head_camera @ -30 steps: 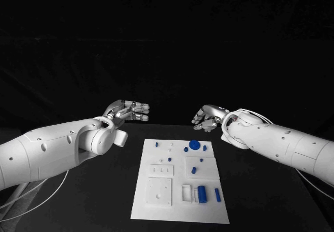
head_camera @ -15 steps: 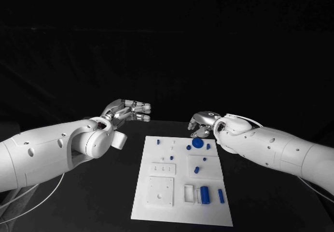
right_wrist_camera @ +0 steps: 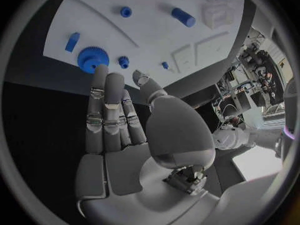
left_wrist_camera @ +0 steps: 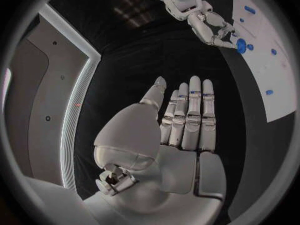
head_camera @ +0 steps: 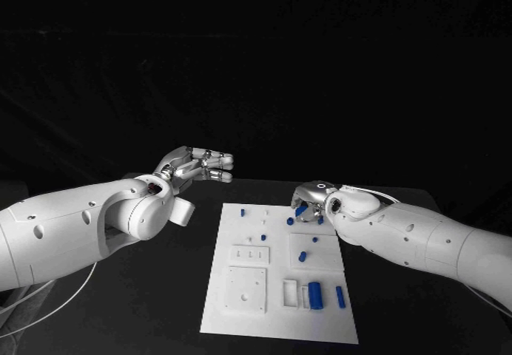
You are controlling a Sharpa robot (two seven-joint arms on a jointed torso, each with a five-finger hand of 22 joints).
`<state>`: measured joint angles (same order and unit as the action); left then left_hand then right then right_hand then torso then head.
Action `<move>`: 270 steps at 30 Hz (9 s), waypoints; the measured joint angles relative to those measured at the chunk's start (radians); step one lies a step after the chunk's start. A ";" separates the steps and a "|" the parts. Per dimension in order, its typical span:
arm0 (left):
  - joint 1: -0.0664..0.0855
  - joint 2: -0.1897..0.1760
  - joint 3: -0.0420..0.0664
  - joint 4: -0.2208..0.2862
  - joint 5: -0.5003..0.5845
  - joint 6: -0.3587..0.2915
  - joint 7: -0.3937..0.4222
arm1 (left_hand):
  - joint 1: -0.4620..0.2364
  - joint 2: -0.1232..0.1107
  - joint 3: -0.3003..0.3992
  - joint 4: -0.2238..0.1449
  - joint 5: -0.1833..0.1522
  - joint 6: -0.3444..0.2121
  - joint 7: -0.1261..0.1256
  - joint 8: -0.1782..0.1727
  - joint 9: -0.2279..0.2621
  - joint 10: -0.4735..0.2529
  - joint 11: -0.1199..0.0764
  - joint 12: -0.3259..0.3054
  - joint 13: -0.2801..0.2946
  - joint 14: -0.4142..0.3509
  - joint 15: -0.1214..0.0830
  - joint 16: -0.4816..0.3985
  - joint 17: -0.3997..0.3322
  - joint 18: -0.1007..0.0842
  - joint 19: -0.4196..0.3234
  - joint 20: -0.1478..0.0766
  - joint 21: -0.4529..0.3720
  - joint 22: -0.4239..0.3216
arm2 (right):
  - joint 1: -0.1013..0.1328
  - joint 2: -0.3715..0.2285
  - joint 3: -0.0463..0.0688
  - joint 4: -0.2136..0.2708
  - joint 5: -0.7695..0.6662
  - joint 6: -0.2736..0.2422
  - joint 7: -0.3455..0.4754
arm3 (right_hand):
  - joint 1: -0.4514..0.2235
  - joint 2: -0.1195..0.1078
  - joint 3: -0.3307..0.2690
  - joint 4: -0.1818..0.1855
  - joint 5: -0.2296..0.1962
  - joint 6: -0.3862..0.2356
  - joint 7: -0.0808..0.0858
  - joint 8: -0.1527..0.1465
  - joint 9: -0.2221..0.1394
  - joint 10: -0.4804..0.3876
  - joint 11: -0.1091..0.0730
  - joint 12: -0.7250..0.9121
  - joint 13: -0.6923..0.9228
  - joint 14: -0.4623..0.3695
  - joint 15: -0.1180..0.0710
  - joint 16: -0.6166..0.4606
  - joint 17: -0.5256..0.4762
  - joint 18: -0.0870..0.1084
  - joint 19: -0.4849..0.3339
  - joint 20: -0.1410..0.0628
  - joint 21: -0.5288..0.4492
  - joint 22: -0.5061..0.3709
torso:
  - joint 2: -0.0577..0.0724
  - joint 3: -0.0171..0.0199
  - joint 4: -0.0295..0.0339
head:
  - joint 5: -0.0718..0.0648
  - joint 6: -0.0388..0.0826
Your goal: Assemble the parts on the task board
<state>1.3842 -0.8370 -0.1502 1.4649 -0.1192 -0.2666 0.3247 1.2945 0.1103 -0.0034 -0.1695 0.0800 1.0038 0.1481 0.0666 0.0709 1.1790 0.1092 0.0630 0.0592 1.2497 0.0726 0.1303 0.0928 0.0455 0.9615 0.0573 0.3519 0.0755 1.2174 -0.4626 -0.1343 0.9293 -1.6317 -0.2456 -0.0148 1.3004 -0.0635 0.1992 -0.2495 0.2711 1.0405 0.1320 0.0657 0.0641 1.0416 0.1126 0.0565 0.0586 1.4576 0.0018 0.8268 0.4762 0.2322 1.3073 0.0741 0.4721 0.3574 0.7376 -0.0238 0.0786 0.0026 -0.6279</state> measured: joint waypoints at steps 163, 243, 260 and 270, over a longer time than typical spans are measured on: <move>0.043 0.058 -0.001 -0.018 -0.023 0.018 -0.012 | 0.013 -0.013 0.000 0.030 -0.004 -0.009 0.005 0.000 0.000 -0.020 0.008 0.000 0.000 -0.008 0.015 -0.050 -0.003 0.000 0.003 0.011 -0.052 0.001 | 0.005 0.169 0.000 -0.077 -0.061 -0.175 -0.223 | -0.055 -0.021 0.393 0.059 -0.222 0.123 -0.022 -0.005 0.002 0.195 -0.048 0.000 -0.001 -0.011 -0.038 0.054 0.006 -0.103 0.022 -0.118 -0.151 0.399 | 0.097 -0.0282 0.0374 | 0.027 0.012; 0.033 0.049 -0.002 -0.065 -0.023 0.033 -0.012 | 0.013 -0.013 0.000 0.030 -0.004 -0.012 0.002 0.000 0.000 -0.016 0.004 0.000 0.000 -0.008 0.015 -0.050 0.001 0.000 0.007 0.014 -0.064 0.001 | 0.010 -0.062 0.055 -0.011 0.185 -0.027 -0.100 | -0.022 -0.030 -0.057 0.114 -0.059 -0.190 -0.007 -0.008 -0.007 0.191 -0.105 0.945 0.949 -0.018 -0.068 0.248 0.542 -0.156 0.151 -0.161 -0.221 0.407 | 0.084 -0.0126 0.0055 | -0.005 0.014; 0.032 0.045 -0.002 -0.061 -0.023 0.035 -0.012 | 0.013 -0.013 0.000 0.030 -0.004 -0.012 0.002 0.000 0.000 -0.016 0.004 0.000 0.000 -0.008 0.015 -0.050 0.000 0.000 0.007 0.014 -0.064 0.001 | -0.001 -0.038 0.054 -0.042 0.176 -0.020 -0.101 | -0.061 -0.003 0.066 0.081 -0.079 0.024 -0.031 -0.009 0.000 0.193 -0.115 0.950 0.961 -0.015 -0.071 0.248 0.544 -0.156 0.150 -0.161 -0.221 0.427 | 0.091 -0.0115 0.0086 | -0.006 0.010; 0.032 0.045 -0.002 -0.061 -0.023 0.036 -0.013 | 0.013 -0.013 0.000 0.030 -0.004 -0.012 0.002 0.000 0.000 -0.016 0.004 0.000 0.000 -0.008 0.015 -0.050 0.000 0.000 0.007 0.014 -0.064 0.001 | 0.000 -0.038 0.055 -0.046 0.171 -0.014 -0.103 | -0.066 -0.008 0.101 0.062 -0.065 0.040 -0.031 -0.007 0.001 0.196 -0.118 0.950 0.962 -0.015 -0.071 0.248 0.547 -0.156 0.150 -0.161 -0.221 0.442 | 0.091 -0.0111 0.0070 | -0.008 0.003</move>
<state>1.4161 -0.7917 -0.1517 1.4042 -0.1426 -0.2309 0.3120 1.3078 0.0974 -0.0032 -0.1392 0.0761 0.9914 0.1499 0.0667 0.0711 1.1626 0.1137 0.0631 0.0589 1.2415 0.0877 0.0804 0.0932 0.0455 0.9684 0.0715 0.2881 0.0763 1.2172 -0.5004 -0.0795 0.8829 -1.4610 -0.2598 -0.1174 1.2344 -0.0714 0.3000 -0.1877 0.2065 1.0809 0.1006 0.0582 0.0655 1.2381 -0.0058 1.0063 1.0209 1.4430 -0.0691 1.0746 1.0229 0.0766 1.4578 -0.0873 0.2511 0.7991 0.8285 -0.0349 0.0856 -0.0053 -0.6248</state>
